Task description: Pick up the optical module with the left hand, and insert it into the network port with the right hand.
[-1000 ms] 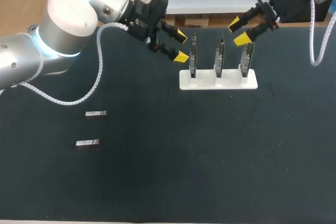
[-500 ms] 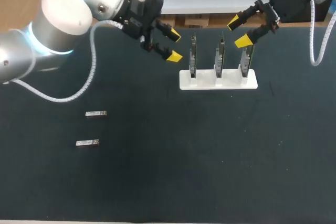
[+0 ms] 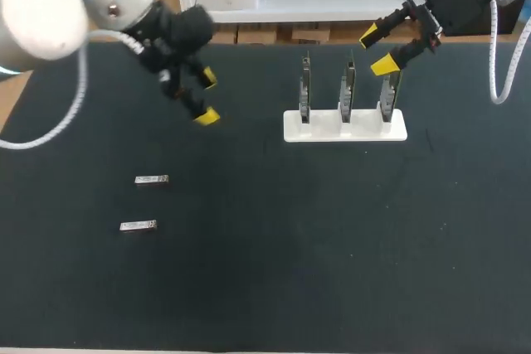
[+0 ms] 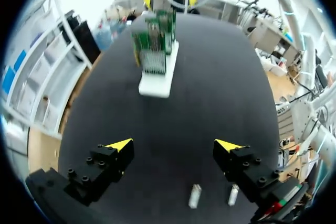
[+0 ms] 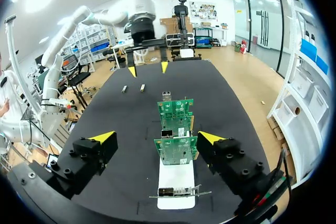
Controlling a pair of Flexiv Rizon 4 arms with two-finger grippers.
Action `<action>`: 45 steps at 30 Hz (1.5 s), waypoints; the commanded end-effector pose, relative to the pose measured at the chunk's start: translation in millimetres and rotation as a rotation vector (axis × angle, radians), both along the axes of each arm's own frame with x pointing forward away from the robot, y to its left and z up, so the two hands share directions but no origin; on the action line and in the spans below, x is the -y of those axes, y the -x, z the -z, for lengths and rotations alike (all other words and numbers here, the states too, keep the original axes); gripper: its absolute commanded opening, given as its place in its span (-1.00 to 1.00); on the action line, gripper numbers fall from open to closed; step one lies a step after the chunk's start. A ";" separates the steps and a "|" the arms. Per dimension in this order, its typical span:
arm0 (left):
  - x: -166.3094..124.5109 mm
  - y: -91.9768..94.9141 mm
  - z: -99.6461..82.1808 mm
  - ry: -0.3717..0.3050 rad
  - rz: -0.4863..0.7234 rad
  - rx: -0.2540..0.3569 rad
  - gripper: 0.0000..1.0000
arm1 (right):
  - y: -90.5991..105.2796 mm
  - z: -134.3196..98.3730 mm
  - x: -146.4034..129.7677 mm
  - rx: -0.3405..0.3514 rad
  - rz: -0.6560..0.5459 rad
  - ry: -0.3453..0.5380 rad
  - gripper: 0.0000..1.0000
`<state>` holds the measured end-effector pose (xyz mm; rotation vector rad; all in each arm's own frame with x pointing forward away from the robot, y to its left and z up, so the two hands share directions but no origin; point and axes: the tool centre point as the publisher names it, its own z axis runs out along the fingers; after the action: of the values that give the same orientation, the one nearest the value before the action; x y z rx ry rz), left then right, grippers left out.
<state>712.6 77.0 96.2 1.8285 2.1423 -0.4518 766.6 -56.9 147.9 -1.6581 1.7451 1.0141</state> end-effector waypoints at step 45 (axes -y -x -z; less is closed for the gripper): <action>-110.1 74.3 85.0 -0.393 0.026 -0.014 1.00 | 0.2 -0.1 0.1 0.000 0.000 0.000 1.00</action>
<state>632.5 188.1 16.6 2.0489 2.3426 -0.0370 766.6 -56.8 148.0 -1.6583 1.7451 1.0142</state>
